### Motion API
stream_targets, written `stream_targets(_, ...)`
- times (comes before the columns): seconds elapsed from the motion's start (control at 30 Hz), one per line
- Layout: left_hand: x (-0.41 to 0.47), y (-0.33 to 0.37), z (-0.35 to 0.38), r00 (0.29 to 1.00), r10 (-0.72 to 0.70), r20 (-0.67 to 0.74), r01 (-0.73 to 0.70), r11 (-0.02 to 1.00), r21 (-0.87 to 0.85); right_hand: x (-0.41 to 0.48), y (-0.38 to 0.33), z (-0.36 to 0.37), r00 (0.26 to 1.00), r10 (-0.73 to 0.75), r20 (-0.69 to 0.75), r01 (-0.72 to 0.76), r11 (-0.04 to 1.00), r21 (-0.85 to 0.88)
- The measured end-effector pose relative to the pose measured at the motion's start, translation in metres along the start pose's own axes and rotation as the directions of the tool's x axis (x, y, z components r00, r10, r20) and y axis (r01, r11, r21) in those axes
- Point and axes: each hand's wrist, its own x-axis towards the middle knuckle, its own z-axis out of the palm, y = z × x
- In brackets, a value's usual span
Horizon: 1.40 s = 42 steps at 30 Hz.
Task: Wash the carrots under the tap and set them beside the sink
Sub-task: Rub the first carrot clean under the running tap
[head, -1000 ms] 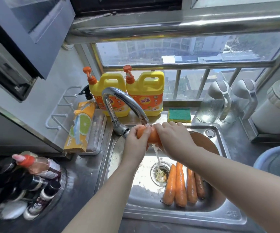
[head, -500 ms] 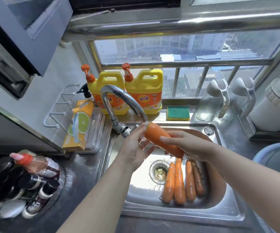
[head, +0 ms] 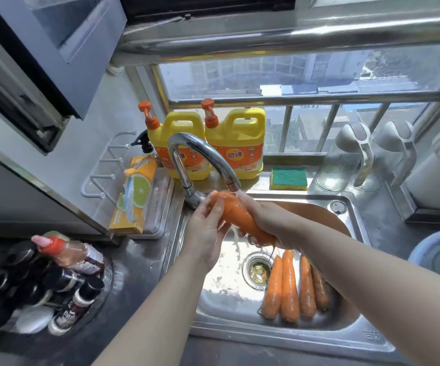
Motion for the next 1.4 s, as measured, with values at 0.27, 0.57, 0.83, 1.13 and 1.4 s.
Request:
stream_targets(0.27,-0.003,-0.013,-0.012,0.966,0.032,0.256,-0.127,0.921,0.367,-0.015,0.008,-0.014,0.971,0.193,0.143,-0.222,0.949,0.224)
stream_targets(0.57,0.002,-0.023,0.032,0.998,0.049,-0.047,-0.049,0.999,-0.013,-0.023,0.012,-0.016,0.996,0.068,-0.050,-0.064,0.994,0.087)
stream_targets(0.83,0.011,-0.012,0.035,0.965,-0.241,-0.107,0.219,0.958,-0.185,-0.021,0.015,-0.009,0.944,-0.286,-0.165,0.167,0.844,-0.509)
stream_targets(1.13,0.008,-0.027,0.005,0.993,0.023,0.117,-0.055,0.958,0.280,-0.020,0.015,-0.009,0.955,-0.276,-0.107,0.135,0.726,-0.674)
stream_targets(1.4,0.018,-0.016,0.028,0.992,-0.010,-0.127,0.031,0.986,0.164,-0.020,0.009,-0.001,0.957,-0.278,-0.084,0.122,0.646,-0.753)
